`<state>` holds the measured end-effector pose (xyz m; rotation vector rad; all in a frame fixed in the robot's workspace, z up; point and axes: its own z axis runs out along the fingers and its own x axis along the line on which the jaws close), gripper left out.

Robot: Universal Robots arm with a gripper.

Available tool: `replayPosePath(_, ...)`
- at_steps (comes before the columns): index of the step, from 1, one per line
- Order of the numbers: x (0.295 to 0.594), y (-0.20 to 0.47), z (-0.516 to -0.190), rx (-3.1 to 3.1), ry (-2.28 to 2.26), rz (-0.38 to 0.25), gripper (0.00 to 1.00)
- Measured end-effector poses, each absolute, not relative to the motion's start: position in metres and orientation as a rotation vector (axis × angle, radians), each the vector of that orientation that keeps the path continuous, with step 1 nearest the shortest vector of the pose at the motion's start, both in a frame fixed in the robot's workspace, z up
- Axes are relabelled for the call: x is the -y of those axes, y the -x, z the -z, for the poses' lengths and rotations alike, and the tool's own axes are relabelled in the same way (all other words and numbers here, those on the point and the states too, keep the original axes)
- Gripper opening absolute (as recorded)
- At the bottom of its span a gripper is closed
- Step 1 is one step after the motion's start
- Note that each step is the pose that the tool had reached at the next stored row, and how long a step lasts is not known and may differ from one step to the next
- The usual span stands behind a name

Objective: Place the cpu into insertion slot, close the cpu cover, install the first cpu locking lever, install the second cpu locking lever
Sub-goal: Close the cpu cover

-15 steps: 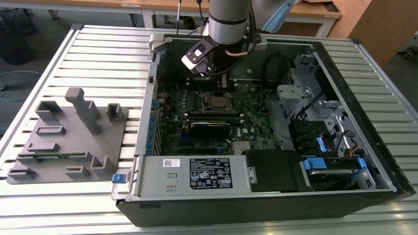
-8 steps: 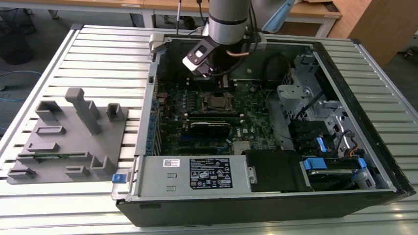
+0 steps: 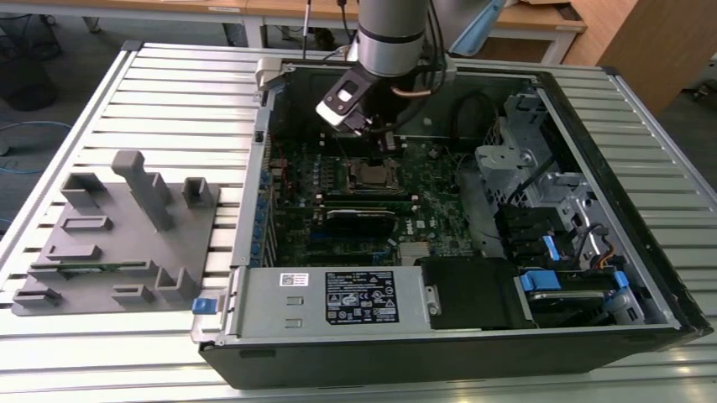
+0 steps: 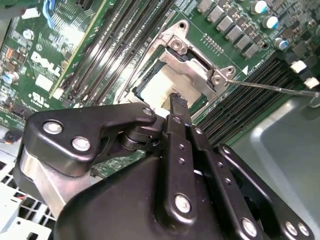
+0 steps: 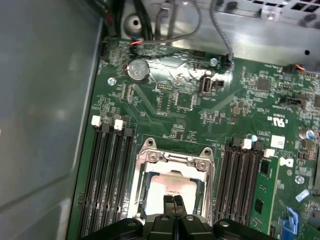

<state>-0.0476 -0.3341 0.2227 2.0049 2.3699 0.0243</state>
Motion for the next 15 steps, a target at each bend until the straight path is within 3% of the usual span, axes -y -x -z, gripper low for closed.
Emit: replayPosePath(15, 0.3341, 0.0478, -0.2214, -2.515, -1.822, -0.029, 0.10)
